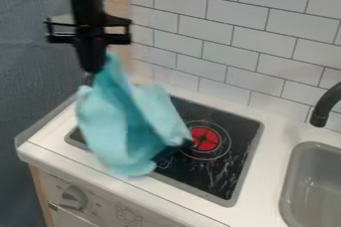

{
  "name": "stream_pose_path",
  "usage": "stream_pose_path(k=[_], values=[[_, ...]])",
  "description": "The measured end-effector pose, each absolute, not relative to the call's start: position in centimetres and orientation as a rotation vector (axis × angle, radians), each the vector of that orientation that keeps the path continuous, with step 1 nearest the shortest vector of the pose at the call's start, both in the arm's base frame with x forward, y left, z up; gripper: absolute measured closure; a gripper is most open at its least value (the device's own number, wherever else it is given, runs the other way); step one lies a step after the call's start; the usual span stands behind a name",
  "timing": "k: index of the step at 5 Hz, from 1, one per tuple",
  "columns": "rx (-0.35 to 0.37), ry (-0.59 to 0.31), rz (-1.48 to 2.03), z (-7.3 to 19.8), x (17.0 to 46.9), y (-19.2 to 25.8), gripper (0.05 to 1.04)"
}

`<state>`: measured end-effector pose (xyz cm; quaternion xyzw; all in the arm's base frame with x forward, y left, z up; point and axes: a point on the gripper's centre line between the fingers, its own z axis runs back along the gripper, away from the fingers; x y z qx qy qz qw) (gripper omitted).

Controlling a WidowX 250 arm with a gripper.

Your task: Moved a cloth from top left to bottom left

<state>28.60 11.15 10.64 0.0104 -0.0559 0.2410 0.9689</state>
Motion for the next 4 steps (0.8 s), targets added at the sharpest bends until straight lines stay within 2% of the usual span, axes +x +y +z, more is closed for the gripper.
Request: stream_pose_path(k=[1,2,3,4], values=[[0.004,-0.048,0.569,8.6,27.9,14.2,1.032],[-0.010,-0.013,0.664,6.5,29.1,17.2,1.032],[-0.013,0.024,0.710,3.9,29.7,18.3,1.032],[0.028,0.013,0.725,3.5,29.7,18.9,1.007]])
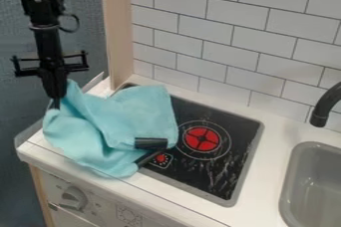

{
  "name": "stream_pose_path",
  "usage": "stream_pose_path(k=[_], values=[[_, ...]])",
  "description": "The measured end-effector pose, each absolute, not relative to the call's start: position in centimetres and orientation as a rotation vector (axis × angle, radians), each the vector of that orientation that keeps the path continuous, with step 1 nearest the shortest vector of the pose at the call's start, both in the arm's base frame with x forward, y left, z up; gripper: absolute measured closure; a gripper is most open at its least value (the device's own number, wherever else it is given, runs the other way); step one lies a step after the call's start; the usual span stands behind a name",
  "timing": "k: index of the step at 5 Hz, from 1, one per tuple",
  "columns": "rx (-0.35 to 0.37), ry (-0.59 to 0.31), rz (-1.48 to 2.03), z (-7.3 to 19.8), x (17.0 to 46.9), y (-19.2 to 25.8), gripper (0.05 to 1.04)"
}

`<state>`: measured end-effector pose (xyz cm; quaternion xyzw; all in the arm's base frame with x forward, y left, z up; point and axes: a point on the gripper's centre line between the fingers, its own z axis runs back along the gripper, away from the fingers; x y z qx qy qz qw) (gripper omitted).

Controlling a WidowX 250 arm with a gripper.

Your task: Moved a cloth from top left to bottom left

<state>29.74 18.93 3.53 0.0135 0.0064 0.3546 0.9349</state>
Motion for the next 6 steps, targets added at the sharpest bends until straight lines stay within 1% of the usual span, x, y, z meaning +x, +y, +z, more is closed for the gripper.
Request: stream_pose_path(k=[1,2,3,4,6], values=[[0.030,0.024,0.735,3.5,29.5,18.9,0.849],[0.034,0.033,0.739,3.3,29.3,18.8,0.580],[0.036,0.043,0.746,3.5,28.8,18.6,0.264],[0.035,0.005,0.743,5.4,28.7,18.4,0.062],[0.008,-0.043,0.684,7.9,28.7,16.7,0.084]])
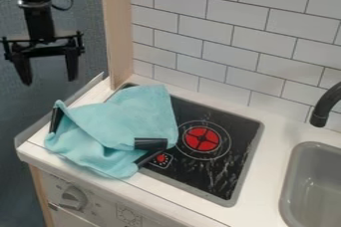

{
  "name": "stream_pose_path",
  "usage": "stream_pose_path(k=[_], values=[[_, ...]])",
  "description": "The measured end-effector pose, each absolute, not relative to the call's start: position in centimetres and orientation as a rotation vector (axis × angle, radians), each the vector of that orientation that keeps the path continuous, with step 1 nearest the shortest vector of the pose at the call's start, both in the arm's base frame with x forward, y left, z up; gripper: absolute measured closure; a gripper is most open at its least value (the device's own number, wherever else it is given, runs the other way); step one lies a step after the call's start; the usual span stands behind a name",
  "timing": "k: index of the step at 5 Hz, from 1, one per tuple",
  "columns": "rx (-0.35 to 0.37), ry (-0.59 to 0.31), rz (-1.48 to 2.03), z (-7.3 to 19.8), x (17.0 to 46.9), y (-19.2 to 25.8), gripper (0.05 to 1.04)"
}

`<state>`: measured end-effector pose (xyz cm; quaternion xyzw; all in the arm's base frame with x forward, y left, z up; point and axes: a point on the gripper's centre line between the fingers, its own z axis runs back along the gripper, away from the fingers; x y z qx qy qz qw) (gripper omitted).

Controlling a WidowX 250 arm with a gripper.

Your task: Moved a cloth from top left to bottom left

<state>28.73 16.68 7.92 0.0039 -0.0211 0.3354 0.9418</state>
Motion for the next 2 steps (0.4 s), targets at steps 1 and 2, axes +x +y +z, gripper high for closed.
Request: stream_pose_path(k=[1,2], values=[[-0.007,-0.102,0.635,9.9,28.4,15.7,0.085],[-0.044,-0.100,0.556,10.1,28.7,14.6,0.085]])
